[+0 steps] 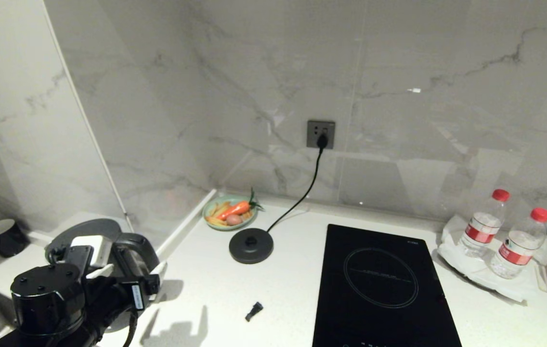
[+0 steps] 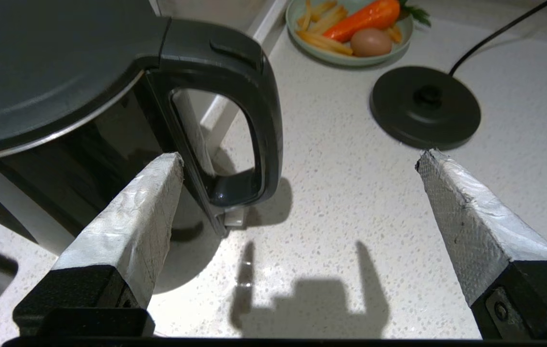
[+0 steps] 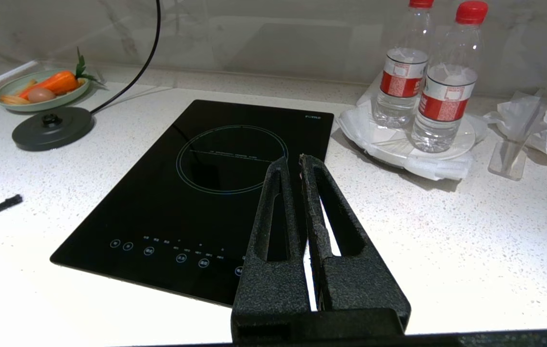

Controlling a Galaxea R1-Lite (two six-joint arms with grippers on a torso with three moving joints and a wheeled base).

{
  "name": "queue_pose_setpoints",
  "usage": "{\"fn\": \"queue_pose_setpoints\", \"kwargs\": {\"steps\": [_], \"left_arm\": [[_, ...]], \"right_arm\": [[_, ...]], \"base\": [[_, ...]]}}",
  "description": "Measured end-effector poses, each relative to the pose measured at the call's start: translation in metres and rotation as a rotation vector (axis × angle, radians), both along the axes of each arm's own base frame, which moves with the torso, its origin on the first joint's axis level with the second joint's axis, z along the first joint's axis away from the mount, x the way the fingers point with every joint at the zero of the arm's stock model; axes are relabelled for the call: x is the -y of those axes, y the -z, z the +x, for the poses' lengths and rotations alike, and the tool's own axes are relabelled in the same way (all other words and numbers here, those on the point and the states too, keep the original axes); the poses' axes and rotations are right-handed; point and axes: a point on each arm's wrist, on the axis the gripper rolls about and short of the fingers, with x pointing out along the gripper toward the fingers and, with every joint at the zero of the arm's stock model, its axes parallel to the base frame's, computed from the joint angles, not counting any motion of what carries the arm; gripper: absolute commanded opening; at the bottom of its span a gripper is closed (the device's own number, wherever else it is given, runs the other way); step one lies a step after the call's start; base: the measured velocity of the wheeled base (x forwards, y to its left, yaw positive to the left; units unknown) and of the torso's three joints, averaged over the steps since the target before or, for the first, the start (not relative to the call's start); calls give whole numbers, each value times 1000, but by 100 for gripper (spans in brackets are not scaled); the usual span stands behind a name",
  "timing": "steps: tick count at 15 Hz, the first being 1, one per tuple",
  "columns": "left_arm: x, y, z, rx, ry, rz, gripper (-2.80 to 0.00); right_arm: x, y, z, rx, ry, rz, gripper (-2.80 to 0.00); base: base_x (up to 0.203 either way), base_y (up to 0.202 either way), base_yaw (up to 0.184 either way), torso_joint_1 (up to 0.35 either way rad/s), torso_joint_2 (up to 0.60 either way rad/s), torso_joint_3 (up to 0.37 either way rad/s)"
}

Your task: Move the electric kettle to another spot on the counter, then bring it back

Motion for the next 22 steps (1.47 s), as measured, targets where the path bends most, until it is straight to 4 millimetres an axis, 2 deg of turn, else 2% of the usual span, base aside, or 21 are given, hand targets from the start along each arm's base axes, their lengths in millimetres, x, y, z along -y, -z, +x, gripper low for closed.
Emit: {"fn": "queue_pose_setpoints", "kwargs": {"steps": [5, 6, 7, 11, 14, 16, 18, 20, 22], "left_arm": [[1, -19, -8, 91, 19, -14, 0], [0, -24, -10, 113, 22, -11, -169], [0, -28, -11, 135, 26, -3, -280], [-1, -41, -14, 201, 33, 50, -280], [0, -58, -3, 279, 18, 54, -280], [1, -78, 6, 317, 10, 48, -280], [2, -106, 5, 331, 15, 35, -280], [1, -132, -5, 297, 30, 40, -280], [-4, -150, -24, 229, 24, 94, -280]], "right_arm": [[0, 0, 0, 0, 0, 0, -280], [0, 0, 0, 0, 0, 0, -280], [0, 0, 0, 0, 0, 0, -280], [0, 0, 0, 0, 0, 0, -280], [0, 0, 0, 0, 0, 0, -280], [0, 0, 0, 0, 0, 0, -280], [0, 0, 0, 0, 0, 0, -280], [0, 0, 0, 0, 0, 0, -280], [0, 0, 0, 0, 0, 0, -280]], "base": [[0, 0, 0, 0, 0, 0], [0, 0, 0, 0, 0, 0], [0, 0, 0, 0, 0, 0], [0, 0, 0, 0, 0, 0], [0, 0, 0, 0, 0, 0], [0, 0, 0, 0, 0, 0], [0, 0, 0, 0, 0, 0], [0, 0, 0, 0, 0, 0], [0, 0, 0, 0, 0, 0]]}}
